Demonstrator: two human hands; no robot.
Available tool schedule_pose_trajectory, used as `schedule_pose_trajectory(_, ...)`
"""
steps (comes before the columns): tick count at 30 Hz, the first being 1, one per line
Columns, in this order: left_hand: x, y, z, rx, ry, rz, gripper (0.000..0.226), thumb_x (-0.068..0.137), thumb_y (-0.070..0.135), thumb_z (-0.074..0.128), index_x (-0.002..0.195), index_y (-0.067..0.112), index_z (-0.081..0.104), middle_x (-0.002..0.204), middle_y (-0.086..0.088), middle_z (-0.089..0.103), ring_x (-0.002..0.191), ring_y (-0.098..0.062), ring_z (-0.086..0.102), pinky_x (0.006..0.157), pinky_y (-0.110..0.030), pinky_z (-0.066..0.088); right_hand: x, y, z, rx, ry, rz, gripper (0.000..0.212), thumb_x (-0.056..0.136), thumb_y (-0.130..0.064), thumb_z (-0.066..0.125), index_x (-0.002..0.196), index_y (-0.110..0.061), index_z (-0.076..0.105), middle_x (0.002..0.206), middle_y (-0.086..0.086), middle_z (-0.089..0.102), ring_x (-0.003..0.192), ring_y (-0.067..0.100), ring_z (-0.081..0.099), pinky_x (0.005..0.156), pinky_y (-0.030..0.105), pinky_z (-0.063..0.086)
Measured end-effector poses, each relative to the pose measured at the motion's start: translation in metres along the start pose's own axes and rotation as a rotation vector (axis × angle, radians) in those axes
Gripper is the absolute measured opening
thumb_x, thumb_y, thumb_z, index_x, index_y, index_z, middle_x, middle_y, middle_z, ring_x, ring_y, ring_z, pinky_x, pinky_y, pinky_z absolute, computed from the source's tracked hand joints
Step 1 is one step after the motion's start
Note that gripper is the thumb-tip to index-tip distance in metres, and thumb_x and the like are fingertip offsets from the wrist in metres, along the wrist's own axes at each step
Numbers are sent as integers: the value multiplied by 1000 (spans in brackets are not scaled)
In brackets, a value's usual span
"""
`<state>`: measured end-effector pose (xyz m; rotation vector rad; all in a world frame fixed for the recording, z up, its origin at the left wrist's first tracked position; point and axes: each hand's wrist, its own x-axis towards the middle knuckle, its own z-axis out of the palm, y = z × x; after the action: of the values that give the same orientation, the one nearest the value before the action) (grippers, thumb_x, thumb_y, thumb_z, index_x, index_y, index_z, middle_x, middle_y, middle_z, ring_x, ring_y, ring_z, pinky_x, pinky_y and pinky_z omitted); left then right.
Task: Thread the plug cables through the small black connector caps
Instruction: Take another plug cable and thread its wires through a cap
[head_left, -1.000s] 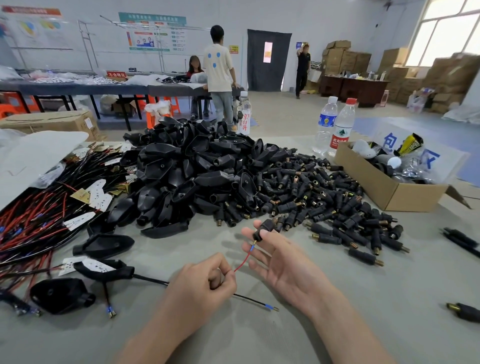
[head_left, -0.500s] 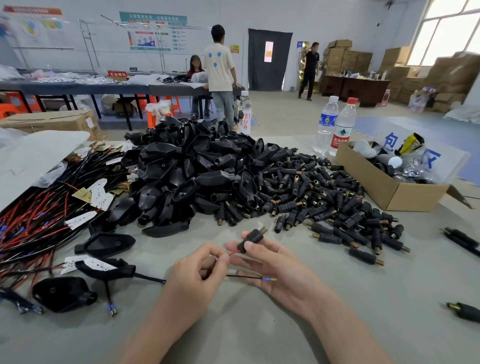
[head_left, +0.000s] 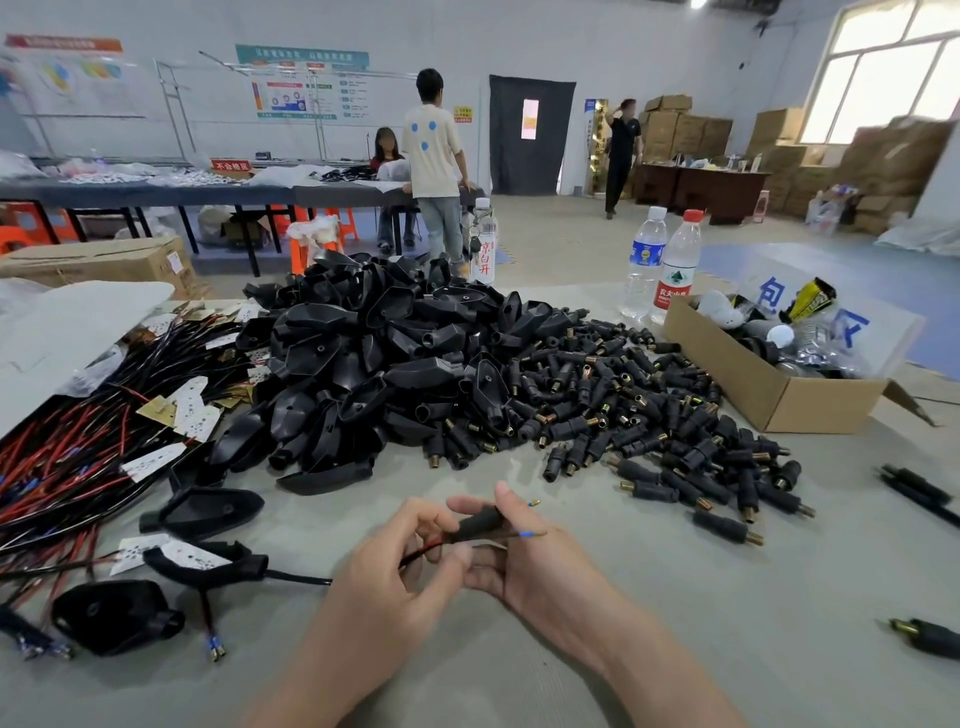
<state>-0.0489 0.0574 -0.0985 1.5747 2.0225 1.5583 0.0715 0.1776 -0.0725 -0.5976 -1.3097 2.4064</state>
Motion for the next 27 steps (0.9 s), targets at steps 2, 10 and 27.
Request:
schedule_pose_trajectory(2, 0, 0, 1, 109, 3, 85, 21, 83, 50, 62, 102, 41, 59, 83, 13, 62, 66, -9, 58, 60, -25, 48, -1, 0, -1, 42, 8, -18, 46, 104, -37, 43, 123, 0, 63, 107, 27, 70, 90, 33, 72, 80, 36, 57)
schedule_pose_trajectory(10, 3, 0, 1, 215, 43, 170, 8, 93, 49, 55, 96, 43, 57, 87, 21, 56, 73, -2, 57, 62, -18, 43, -1, 0, -3, 45, 58, -72, 39, 106, -31, 41, 119, -4, 66, 102, 20, 73, 88, 27, 72, 77, 34, 60)
schedule_pose_trajectory(27, 7, 8, -7, -451, -12, -166, 33, 81, 47, 56, 65, 18, 63, 94, 5, 65, 97, -9, 63, 83, -15, 43, 2, 0, -6, 17, 45, -144, 42, 106, -34, 38, 117, -1, 62, 109, 22, 73, 75, 22, 71, 67, 27, 58)
